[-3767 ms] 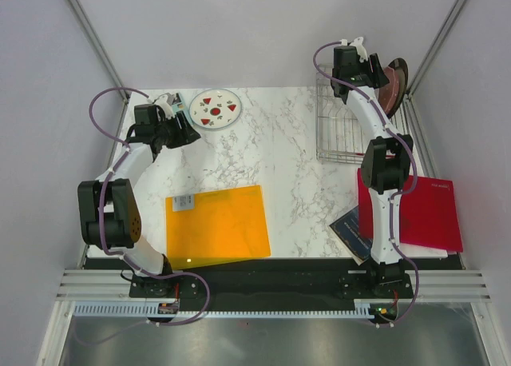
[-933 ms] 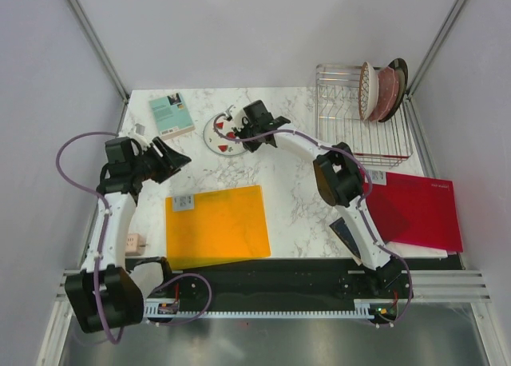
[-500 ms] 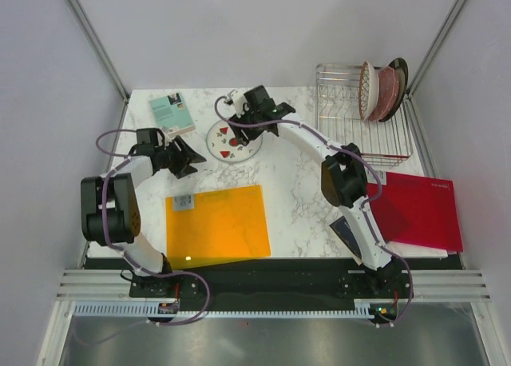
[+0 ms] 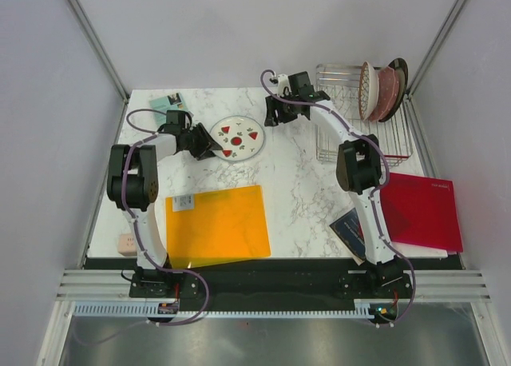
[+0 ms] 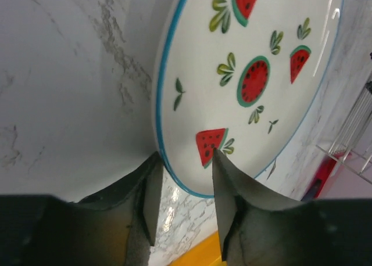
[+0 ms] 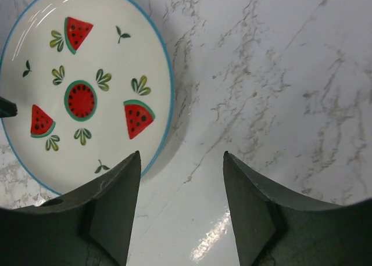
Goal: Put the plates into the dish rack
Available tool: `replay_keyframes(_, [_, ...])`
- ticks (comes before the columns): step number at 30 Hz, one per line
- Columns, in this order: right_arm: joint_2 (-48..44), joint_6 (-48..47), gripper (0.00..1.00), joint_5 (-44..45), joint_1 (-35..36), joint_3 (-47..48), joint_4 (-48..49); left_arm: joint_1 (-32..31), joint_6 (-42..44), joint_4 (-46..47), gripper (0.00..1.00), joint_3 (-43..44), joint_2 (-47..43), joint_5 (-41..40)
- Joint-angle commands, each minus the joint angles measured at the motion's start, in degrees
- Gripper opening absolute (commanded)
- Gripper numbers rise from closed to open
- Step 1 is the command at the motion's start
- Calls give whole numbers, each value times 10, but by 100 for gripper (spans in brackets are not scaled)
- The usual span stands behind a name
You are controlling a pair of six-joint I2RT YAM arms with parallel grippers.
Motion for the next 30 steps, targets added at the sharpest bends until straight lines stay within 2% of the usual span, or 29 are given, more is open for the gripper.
replay_keyframes(1, [19,32,65,-70,6,17,4,-13,-36,-9,39,40,30,-27])
replay_keyframes(2, [24,36,65,-74,6,21,4,-14,-40,-10,35,44,33,-24])
replay_keyframes(3, [26,41,65,-83,7,21,4,-14,-42,-11,26,44,35,-24])
replay_keyframes(9, [47,74,65,-89,7,18,10,-13,-42,-16,3,43,39,-23])
replay_keyframes(18, [62,122,64,-108,-1,28,26,-9,-46,30,2,-11,5,26])
replay_keyframes(23, [63,172,58,-151,-2,0,51,-9,-46,68,2,-25,5,60])
replay_keyframes(27, [68,193,58,-170,1,-9,61,-7,-45,87,2,-36,0,88])
replay_keyframes(30, [70,198,56,-177,1,-12,63,0,-60,153,2,-62,-9,116])
